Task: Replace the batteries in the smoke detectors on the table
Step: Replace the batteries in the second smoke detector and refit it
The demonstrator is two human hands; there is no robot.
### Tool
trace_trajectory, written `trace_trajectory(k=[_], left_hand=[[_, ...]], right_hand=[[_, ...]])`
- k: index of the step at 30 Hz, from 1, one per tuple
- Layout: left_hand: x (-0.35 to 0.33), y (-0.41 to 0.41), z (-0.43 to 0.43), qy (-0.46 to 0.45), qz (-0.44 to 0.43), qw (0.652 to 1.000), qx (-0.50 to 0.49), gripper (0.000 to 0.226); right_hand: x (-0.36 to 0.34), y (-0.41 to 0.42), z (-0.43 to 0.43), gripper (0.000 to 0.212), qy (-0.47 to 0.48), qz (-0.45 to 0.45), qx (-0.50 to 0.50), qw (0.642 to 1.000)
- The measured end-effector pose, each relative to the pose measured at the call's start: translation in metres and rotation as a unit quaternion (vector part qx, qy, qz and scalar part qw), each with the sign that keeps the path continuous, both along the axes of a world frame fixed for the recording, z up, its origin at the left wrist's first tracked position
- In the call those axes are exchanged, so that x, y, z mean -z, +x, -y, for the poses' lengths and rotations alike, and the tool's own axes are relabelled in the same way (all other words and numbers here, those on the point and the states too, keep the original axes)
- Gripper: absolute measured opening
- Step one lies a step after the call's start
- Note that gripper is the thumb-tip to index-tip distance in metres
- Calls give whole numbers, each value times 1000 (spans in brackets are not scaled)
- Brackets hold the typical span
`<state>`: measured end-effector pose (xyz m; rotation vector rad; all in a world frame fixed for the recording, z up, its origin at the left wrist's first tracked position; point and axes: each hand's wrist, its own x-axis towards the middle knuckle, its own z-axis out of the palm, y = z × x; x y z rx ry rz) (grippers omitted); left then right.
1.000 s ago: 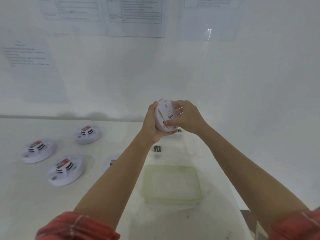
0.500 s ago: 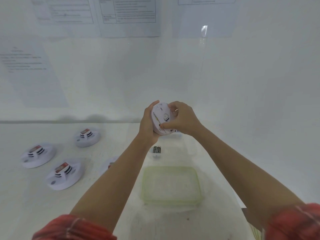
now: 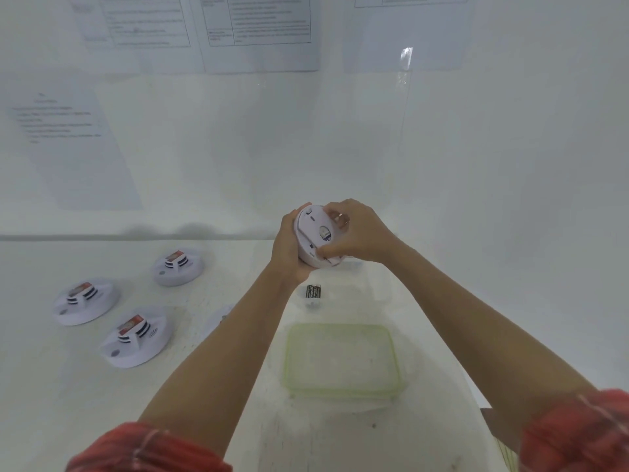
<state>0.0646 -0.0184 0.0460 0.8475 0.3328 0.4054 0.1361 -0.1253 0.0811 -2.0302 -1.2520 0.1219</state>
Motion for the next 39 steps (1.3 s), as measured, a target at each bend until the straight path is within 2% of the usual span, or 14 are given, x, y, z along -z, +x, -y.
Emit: trace_trajectory(k=[4, 8, 12, 17, 20, 22, 26, 34, 37, 39], left_hand=[[0, -13, 8, 8, 10, 1000, 9, 53], [6, -32, 23, 9, 22, 999, -24, 46], [14, -50, 33, -22, 17, 999, -39, 50], [15, -78, 40, -17, 0, 1000, -23, 39], [15, -97, 47, -22, -33, 999, -31, 33], [17, -109, 52, -29, -46, 998, -32, 37], [21, -125, 61, -32, -21, 999, -19, 61], [27, -131, 73, -3, -26, 1000, 5, 64], [23, -133, 71, -19, -64, 998, 6, 50], [24, -137, 63, -38, -67, 997, -19, 38]], right_hand=[[4, -11, 5, 63, 18, -15, -7, 1000], [13, -27, 15, 67, 30, -28, -18, 999], [19, -51, 26, 82, 4, -10, -34, 999], [12, -80, 42, 59, -8, 11, -45, 999], [14, -99, 50, 56, -23, 9, -48, 999], [19, -109, 58, 56, -39, 3, -49, 998], [30, -120, 73, 55, -56, 2, -18, 998], [30, -132, 82, 46, -64, 36, -23, 997], [28, -127, 83, 42, -48, -9, -18, 999], [28, -117, 87, 51, -35, -37, 3, 999]])
